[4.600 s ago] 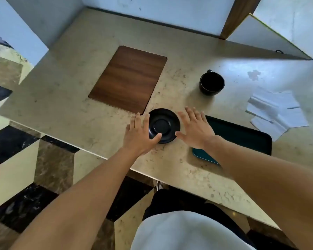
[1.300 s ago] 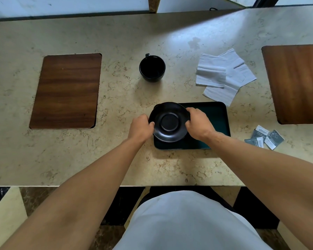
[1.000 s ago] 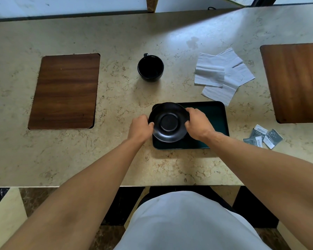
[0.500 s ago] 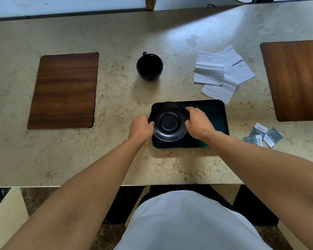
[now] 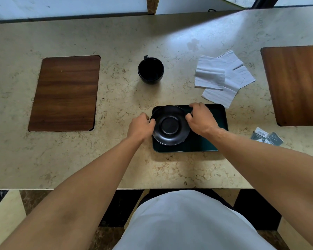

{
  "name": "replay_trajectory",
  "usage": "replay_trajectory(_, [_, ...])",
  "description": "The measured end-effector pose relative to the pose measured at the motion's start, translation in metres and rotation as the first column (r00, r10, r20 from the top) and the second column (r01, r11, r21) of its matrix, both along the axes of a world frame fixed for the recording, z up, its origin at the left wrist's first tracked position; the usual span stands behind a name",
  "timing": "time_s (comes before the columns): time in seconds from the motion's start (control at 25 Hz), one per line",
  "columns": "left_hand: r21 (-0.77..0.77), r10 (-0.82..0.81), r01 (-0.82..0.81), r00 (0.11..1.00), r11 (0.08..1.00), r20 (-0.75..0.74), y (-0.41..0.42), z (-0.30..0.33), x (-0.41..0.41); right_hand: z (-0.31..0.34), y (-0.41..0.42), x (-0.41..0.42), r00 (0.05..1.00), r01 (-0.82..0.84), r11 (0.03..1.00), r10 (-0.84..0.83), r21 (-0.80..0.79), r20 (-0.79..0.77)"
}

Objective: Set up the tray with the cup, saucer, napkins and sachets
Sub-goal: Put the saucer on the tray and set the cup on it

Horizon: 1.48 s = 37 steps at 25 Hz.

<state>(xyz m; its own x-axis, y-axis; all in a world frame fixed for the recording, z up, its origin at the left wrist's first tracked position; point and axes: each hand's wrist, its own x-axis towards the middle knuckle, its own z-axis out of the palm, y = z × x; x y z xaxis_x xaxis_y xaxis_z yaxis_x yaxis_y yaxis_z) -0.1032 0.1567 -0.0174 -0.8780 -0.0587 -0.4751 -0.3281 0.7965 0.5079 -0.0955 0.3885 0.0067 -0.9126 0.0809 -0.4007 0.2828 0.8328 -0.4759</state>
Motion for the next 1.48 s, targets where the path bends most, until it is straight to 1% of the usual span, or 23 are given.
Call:
replay_trajectory(0.12, [0.005,0.036,-0.036,0.999,0.999,-0.009,-0.003,0.007,-0.016,0.007,0.000,-0.022,0.999,-0.023,1.000,0.023,0.010,-0.035])
replay_trajectory(0.24, [-0.020,0.026,-0.027,0.998,0.999,-0.051,-0.006,0.015,-0.035,0.012,-0.003,-0.048,0.998,-0.048,0.999,0.049,0.012,-0.049])
replay_trajectory(0.4, [-0.007,0.070,-0.070,0.996,0.998,-0.055,-0.012,0.026,-0.070,0.014,-0.012,-0.088,0.997,-0.071,0.997,0.070,-0.028,-0.042])
replay_trajectory(0.48, [0.041,0.118,-0.116,0.990,0.992,-0.071,-0.015,0.029,-0.086,0.013,-0.016,-0.108,0.998,-0.061,0.996,0.058,-0.065,-0.039])
replay_trajectory(0.6, [0.185,0.260,-0.243,0.963,0.952,-0.071,-0.020,0.028,-0.112,0.007,-0.020,-0.138,0.999,-0.032,0.991,0.029,-0.133,-0.024])
replay_trajectory(0.72, [0.278,0.299,-0.276,0.953,0.920,-0.043,-0.024,0.022,-0.135,-0.001,-0.022,-0.164,0.999,-0.030,0.984,0.034,-0.174,0.020])
replay_trajectory(0.92, [0.383,0.240,-0.223,0.971,0.897,0.004,-0.023,0.009,-0.158,-0.014,-0.028,-0.194,0.988,-0.142,0.969,0.151,-0.202,0.029])
replay_trajectory(1.08, [0.412,0.153,-0.140,0.988,0.900,0.002,-0.023,-0.001,-0.168,-0.025,-0.033,-0.206,0.969,-0.225,0.938,0.245,-0.265,0.045])
replay_trajectory(1.16, [0.407,0.122,-0.105,0.992,0.908,-0.016,-0.021,-0.002,-0.172,-0.026,-0.035,-0.209,0.963,-0.238,0.924,0.265,-0.299,0.052])
replay_trajectory(1.28, [0.415,0.065,-0.032,0.996,0.909,-0.067,-0.019,-0.002,-0.174,-0.026,-0.036,-0.210,0.959,-0.264,0.903,0.284,-0.338,0.011])
replay_trajectory(1.36, [0.414,0.059,-0.026,0.996,0.910,-0.066,-0.017,-0.001,-0.175,-0.026,-0.037,-0.208,0.957,-0.282,0.896,0.287,-0.343,-0.037])
replay_trajectory(1.48, [0.398,0.051,-0.020,0.996,0.917,-0.067,-0.019,0.000,-0.176,-0.024,-0.038,-0.208,0.959,-0.274,0.895,0.279,-0.351,-0.037])
